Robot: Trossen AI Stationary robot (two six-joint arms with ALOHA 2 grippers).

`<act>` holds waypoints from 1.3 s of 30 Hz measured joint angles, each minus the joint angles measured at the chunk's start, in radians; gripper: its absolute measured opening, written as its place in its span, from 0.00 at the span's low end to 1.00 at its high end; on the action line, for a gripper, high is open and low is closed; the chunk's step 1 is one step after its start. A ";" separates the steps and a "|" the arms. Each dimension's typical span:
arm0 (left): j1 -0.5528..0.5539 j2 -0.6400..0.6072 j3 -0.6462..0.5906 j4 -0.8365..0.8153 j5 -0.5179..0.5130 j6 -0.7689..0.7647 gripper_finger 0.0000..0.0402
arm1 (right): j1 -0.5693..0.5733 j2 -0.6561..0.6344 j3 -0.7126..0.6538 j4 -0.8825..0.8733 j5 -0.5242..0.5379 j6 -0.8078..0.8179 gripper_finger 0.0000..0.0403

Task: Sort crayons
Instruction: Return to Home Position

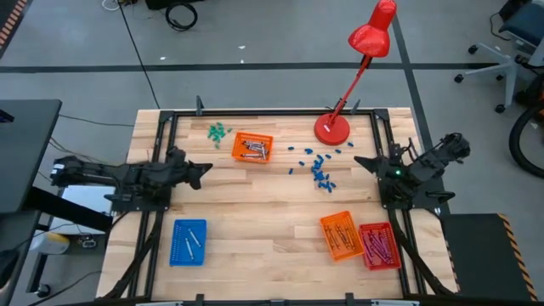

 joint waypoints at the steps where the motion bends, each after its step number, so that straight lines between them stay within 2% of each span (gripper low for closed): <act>1: 0.000 -0.027 -0.017 0.004 0.008 -0.001 0.03 | -0.004 0.000 -0.022 0.030 0.000 0.016 0.14; 8: -0.003 -0.187 -0.071 -0.010 0.078 0.030 0.03 | -0.029 0.000 -0.109 0.250 0.004 0.013 0.14; 13: -0.002 -0.262 -0.072 -0.015 0.102 0.085 0.02 | -0.032 0.000 -0.125 0.253 0.004 0.017 0.14; 19: -0.002 -0.261 -0.072 -0.016 0.103 0.091 0.02 | -0.032 0.000 -0.128 0.253 0.004 -0.034 0.14; 23: -0.003 -0.261 -0.071 -0.018 0.107 0.103 0.02 | -0.032 0.000 -0.128 0.228 -0.108 -0.153 0.14; 26: -0.003 -0.260 -0.071 -0.019 0.153 0.066 0.03 | -0.032 0.001 -0.128 0.215 -0.198 -0.222 0.14; 31: -0.003 -0.260 -0.071 -0.020 0.153 0.070 0.06 | -0.032 0.001 -0.128 0.212 -0.206 -0.335 0.14; 33: -0.003 -0.260 -0.071 -0.020 0.153 0.126 0.06 | -0.032 0.001 -0.128 0.213 -0.198 -0.358 0.14; 36: -0.003 -0.260 -0.071 -0.020 0.153 0.293 0.07 | -0.032 0.001 -0.128 0.213 -0.181 -0.420 0.14; 39: -0.003 -0.260 -0.071 -0.021 0.158 0.376 0.07 | -0.032 0.001 -0.128 0.213 -0.155 -0.508 0.14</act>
